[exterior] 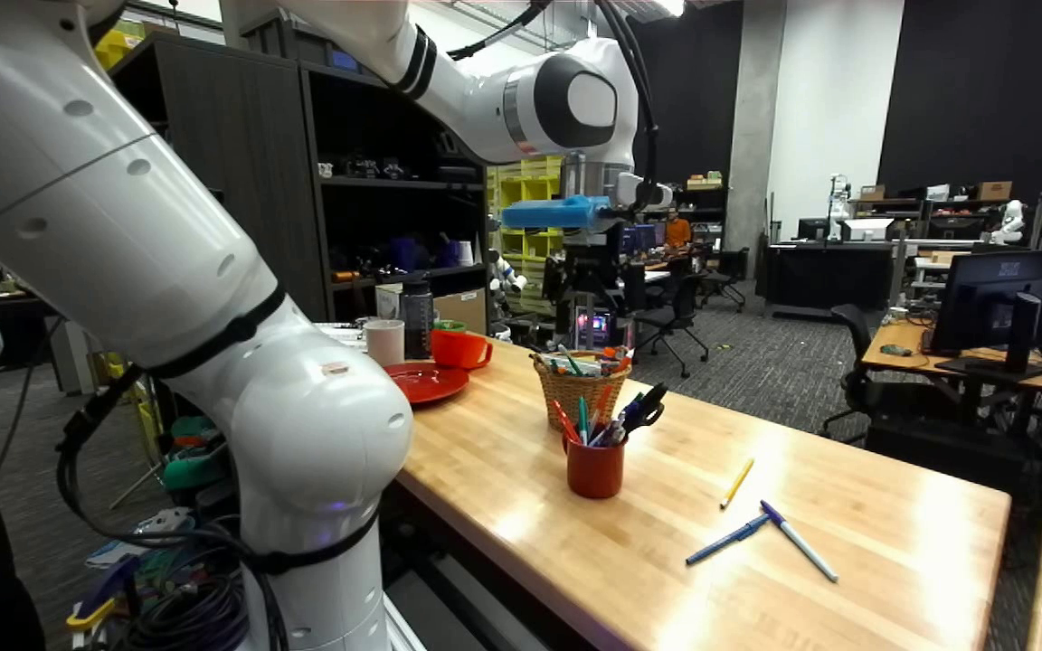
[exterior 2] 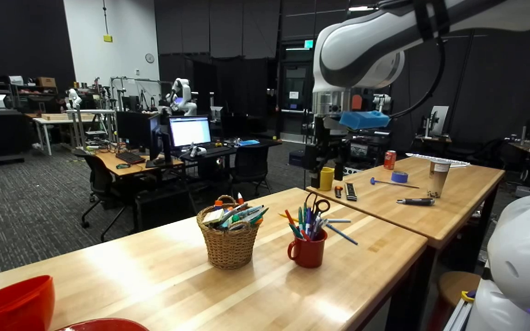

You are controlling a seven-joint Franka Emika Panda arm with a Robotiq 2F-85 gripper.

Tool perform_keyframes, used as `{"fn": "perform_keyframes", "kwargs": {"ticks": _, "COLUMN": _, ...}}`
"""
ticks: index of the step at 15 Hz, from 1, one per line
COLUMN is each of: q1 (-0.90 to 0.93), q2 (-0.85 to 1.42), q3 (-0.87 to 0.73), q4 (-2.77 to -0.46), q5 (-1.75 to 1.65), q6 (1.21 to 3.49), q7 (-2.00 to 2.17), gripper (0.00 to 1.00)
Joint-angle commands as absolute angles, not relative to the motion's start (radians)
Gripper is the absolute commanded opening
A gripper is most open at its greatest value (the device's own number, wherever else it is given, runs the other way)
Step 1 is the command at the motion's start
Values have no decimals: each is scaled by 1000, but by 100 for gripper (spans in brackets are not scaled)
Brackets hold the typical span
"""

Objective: Remove the orange pen from the red cup and put it on the table

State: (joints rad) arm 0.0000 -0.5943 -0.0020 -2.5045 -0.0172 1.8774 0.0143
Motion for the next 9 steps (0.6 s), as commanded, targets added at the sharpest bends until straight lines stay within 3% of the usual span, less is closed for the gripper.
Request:
{"fn": "perform_keyframes", "kwargs": {"ticks": 1, "q1": 7, "q2": -599, "q3": 33, "q4": -2516, "q5": -22, "q6": 1895, "q7": 47, "gripper": 100}}
{"fn": "perform_keyframes", "kwargs": {"ticks": 9, "q1": 44, "q2": -622, "q3": 157, "q4": -2636, "q5": -38, "q6": 1949, "q7": 183, "gripper": 100}}
